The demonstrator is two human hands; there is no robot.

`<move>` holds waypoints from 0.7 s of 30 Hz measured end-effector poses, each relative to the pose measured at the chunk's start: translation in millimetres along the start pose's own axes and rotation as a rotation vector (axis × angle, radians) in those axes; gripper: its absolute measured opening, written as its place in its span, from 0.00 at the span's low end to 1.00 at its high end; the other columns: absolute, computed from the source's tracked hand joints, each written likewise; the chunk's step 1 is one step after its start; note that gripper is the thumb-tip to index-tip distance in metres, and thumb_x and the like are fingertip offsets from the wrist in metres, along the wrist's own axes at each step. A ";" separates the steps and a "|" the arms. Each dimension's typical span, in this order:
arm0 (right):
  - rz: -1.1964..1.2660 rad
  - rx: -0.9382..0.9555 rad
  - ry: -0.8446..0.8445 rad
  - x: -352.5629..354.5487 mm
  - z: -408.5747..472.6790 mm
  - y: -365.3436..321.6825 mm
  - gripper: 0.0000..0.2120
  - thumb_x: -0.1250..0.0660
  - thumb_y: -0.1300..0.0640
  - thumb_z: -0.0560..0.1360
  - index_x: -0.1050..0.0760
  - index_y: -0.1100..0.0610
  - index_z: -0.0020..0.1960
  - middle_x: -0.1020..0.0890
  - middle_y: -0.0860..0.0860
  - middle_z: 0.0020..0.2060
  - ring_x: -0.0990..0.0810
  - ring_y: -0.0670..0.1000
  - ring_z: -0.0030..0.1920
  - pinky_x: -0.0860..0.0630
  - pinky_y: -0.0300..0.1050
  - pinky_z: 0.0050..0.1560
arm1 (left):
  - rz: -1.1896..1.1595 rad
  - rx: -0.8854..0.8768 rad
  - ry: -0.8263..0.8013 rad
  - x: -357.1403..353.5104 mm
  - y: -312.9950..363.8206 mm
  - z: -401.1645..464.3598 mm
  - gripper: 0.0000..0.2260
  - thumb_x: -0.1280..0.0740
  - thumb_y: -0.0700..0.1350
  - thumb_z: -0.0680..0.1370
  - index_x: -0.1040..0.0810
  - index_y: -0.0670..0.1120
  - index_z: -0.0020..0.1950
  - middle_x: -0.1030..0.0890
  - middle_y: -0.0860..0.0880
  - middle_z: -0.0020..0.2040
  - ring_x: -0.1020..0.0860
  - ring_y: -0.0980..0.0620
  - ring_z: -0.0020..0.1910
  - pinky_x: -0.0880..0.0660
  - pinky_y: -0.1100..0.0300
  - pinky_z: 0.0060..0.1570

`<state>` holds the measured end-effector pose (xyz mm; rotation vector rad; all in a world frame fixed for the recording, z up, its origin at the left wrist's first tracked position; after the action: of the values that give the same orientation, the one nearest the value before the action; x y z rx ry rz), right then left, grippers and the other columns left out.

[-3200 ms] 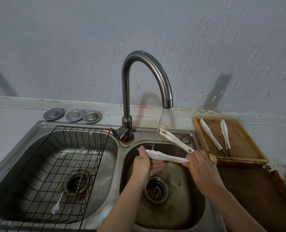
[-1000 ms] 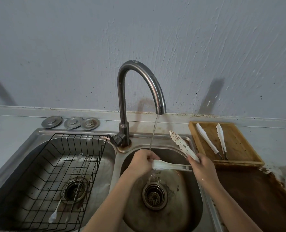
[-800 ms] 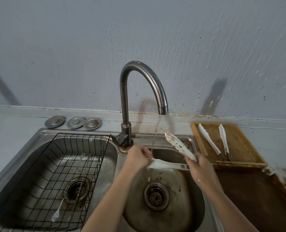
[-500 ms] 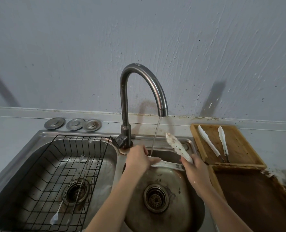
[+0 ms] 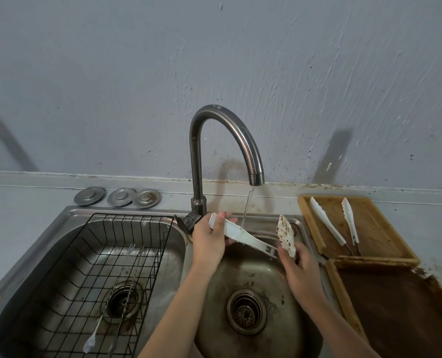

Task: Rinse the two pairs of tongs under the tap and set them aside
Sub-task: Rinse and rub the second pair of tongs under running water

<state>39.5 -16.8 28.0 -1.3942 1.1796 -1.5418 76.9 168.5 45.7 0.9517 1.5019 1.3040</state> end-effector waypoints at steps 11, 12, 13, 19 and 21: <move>-0.117 -0.144 0.036 0.7 3.7 18.8 0.06 0.37 0.54 0.77 0.25 0.56 0.44 0.25 0.52 0.30 0.29 0.47 0.29 0.34 0.41 0.27 | -0.041 0.202 0.195 -27.8 -55.4 -27.0 0.19 0.25 0.35 0.69 0.28 0.44 0.55 0.18 0.50 0.45 0.18 0.52 0.46 0.21 0.61 0.46; -0.143 -0.132 0.016 -6.3 2.2 19.7 0.06 0.36 0.55 0.76 0.26 0.56 0.43 0.24 0.51 0.31 0.28 0.46 0.28 0.35 0.37 0.25 | -0.046 0.233 0.176 -37.8 -65.2 -38.2 0.21 0.26 0.35 0.69 0.30 0.46 0.56 0.19 0.50 0.47 0.18 0.52 0.47 0.20 0.58 0.49; -0.160 -0.121 -0.004 -13.7 0.4 20.4 0.06 0.36 0.55 0.76 0.26 0.57 0.42 0.24 0.50 0.31 0.28 0.45 0.29 0.35 0.33 0.24 | -0.034 0.253 0.134 -49.1 -75.5 -49.4 0.21 0.27 0.35 0.70 0.32 0.47 0.57 0.19 0.50 0.47 0.18 0.52 0.48 0.20 0.55 0.50; -0.135 -0.170 -0.041 -18.2 -1.3 27.9 0.07 0.36 0.57 0.76 0.26 0.58 0.40 0.21 0.52 0.33 0.24 0.47 0.31 0.29 0.38 0.30 | 0.070 0.270 0.065 -59.6 -88.0 -62.2 0.14 0.30 0.37 0.73 0.30 0.49 0.52 0.18 0.51 0.45 0.18 0.54 0.45 0.20 0.59 0.46; -0.126 -0.143 -0.066 -15.9 -0.7 26.8 0.09 0.37 0.58 0.76 0.27 0.55 0.37 0.24 0.48 0.28 0.27 0.44 0.28 0.33 0.35 0.28 | 0.080 0.236 0.033 -53.5 -80.3 -52.9 0.15 0.31 0.35 0.73 0.30 0.47 0.55 0.18 0.51 0.46 0.18 0.55 0.44 0.19 0.60 0.42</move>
<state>39.5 -10.0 -2.5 -1.6289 1.2014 -1.5084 42.9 90.6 -24.3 1.1564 1.6851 1.2211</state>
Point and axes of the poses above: each hand's wrist, its own z-axis towards the middle knuckle, its own x-axis out of the back of the hand, y = z × x, the point moved 3 cm from there along z, towards the middle knuckle
